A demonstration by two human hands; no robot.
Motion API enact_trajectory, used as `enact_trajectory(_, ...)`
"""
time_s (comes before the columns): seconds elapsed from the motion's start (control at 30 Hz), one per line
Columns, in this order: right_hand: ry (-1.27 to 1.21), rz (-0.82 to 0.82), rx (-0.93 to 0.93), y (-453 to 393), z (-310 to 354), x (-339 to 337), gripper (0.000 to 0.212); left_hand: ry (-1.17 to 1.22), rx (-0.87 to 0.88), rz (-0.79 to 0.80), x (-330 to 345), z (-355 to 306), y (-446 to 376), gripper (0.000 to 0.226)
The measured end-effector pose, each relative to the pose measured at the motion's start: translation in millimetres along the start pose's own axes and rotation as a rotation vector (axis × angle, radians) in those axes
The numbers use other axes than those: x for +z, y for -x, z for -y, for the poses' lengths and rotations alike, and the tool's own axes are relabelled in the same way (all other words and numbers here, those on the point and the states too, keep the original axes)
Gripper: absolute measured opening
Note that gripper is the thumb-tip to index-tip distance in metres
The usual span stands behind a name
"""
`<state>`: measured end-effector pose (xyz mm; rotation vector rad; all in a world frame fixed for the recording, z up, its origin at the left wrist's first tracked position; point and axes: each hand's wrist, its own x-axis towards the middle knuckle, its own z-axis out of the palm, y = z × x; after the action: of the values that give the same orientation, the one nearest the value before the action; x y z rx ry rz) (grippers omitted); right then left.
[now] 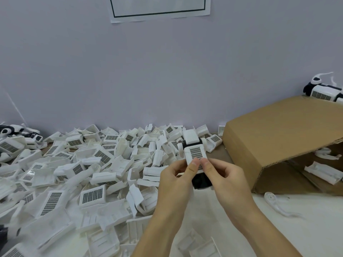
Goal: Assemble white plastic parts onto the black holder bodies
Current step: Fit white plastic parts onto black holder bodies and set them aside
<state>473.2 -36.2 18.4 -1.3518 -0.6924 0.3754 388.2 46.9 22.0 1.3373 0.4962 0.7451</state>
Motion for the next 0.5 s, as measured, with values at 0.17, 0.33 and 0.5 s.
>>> enact_trajectory(0.17,-0.026,-0.02,0.002,-0.5,2.1,-2.5,0.019,-0.048,0.012,0.014,-0.3,0.7,-0.5,0.018)
enact_trajectory(0.33,-0.008,0.021,-0.04,-0.4,3.7,-3.6,0.017,-0.023,-0.006,-0.034,-2.6,-1.8,0.9,0.016)
enact_trajectory(0.5,0.091,0.118,-0.124,4.7,6.9,1.9,0.024,0.145,-0.034,-0.071,-4.0,-3.5,1.3,0.02)
